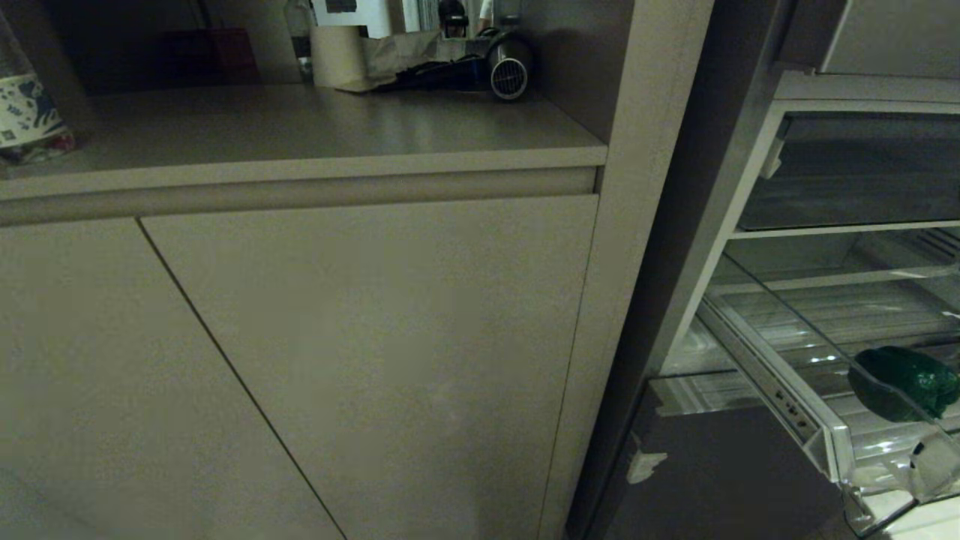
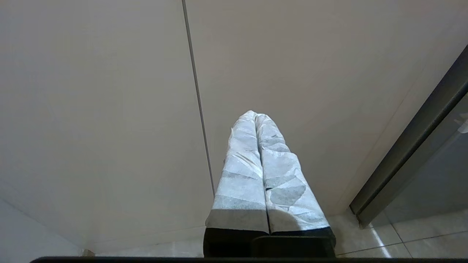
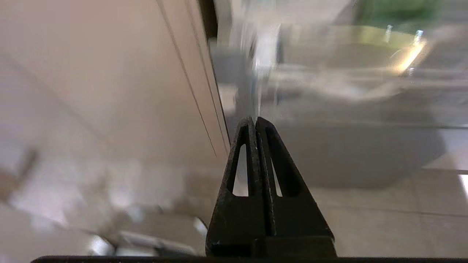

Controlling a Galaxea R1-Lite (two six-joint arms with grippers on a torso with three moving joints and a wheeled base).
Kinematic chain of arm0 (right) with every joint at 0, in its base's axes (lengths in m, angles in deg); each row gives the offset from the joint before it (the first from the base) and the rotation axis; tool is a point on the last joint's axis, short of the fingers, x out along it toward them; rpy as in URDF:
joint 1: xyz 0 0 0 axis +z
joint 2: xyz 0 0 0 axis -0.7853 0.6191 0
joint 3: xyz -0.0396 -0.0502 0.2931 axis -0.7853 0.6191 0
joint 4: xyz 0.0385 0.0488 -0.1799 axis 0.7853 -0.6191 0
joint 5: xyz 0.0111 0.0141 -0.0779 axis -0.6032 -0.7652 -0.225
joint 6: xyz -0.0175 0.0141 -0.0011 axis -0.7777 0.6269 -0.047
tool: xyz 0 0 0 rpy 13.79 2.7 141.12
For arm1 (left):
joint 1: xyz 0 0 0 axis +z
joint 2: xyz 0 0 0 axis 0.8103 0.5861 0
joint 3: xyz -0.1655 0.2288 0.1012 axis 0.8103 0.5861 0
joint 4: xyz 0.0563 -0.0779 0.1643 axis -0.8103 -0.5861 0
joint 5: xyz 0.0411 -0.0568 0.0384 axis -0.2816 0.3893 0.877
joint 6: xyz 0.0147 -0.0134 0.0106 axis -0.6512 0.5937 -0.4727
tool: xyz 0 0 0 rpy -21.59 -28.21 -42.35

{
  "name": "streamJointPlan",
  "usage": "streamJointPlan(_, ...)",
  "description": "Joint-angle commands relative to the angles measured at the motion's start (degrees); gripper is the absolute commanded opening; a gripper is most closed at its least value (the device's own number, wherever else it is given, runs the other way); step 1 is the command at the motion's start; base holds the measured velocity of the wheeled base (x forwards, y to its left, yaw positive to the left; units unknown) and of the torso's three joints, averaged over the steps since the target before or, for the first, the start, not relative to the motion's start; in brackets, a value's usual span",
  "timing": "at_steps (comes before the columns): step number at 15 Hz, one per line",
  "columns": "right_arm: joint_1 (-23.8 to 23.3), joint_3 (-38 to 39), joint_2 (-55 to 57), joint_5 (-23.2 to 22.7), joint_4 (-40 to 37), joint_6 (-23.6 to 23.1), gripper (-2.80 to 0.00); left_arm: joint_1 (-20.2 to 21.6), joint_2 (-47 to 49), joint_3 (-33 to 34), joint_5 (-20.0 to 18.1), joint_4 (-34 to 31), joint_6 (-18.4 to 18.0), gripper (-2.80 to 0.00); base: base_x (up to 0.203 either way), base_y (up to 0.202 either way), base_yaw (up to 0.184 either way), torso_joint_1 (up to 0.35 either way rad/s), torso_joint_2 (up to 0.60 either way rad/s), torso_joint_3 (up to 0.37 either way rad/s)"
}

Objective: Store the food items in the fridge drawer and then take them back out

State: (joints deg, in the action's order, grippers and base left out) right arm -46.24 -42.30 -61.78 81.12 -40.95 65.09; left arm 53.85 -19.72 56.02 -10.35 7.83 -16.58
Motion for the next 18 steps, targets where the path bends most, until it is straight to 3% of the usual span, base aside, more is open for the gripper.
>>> streamJointPlan(1, 0.0, 7.6, -0.3, -0.8, 6.1, -0.9, -2.80, 0.0, 0.1, 0.0, 0.1, 0.0, 0.0, -2.80, 0.000, 0.000, 0.000, 0.000, 0.00, 0.000)
streamJointPlan(5, 0.0, 20.5, -0.2, -2.9, 17.4, -1.0, -2.80, 0.0, 0.1, 0.0, 0.0, 0.0, 0.0, -2.80, 0.000, 0.000, 0.000, 0.000, 0.00, 0.000)
streamJointPlan(7, 0.0, 23.9, -0.2, -2.5, 24.2, 3.8, -2.80, 0.0, 0.1, 0.0, 0.1, 0.0, 0.0, -2.80, 0.000, 0.000, 0.000, 0.000, 0.00, 0.000)
streamJointPlan(9, 0.0, 24.5, -0.2, 0.4, 24.7, 3.6, -2.80, 0.0, 0.1, 0.0, 0.0, 0.0, 0.2, -2.80, 0.000, 0.000, 0.000, 0.000, 0.00, 0.000)
streamJointPlan(13, 0.6, 24.1, 2.9, 0.9, 23.1, 3.8, -2.80, 0.0, 0.1, 0.0, 0.1, 0.0, 0.4, -2.80, 0.000, 0.000, 0.000, 0.000, 0.00, 0.000)
streamJointPlan(16, 0.5, 24.3, 3.9, 8.4, 22.8, 4.1, -2.80, 0.0, 0.1, 0.0, 0.0, 0.0, 0.4, -2.80, 0.000, 0.000, 0.000, 0.000, 0.00, 0.000)
streamJointPlan(18, -0.1, 24.4, -0.1, 8.5, 22.7, 3.9, -2.80, 0.0, 0.1, 0.0, 0.0, 0.0, 0.4, -2.80, 0.000, 0.000, 0.000, 0.000, 0.00, 0.000)
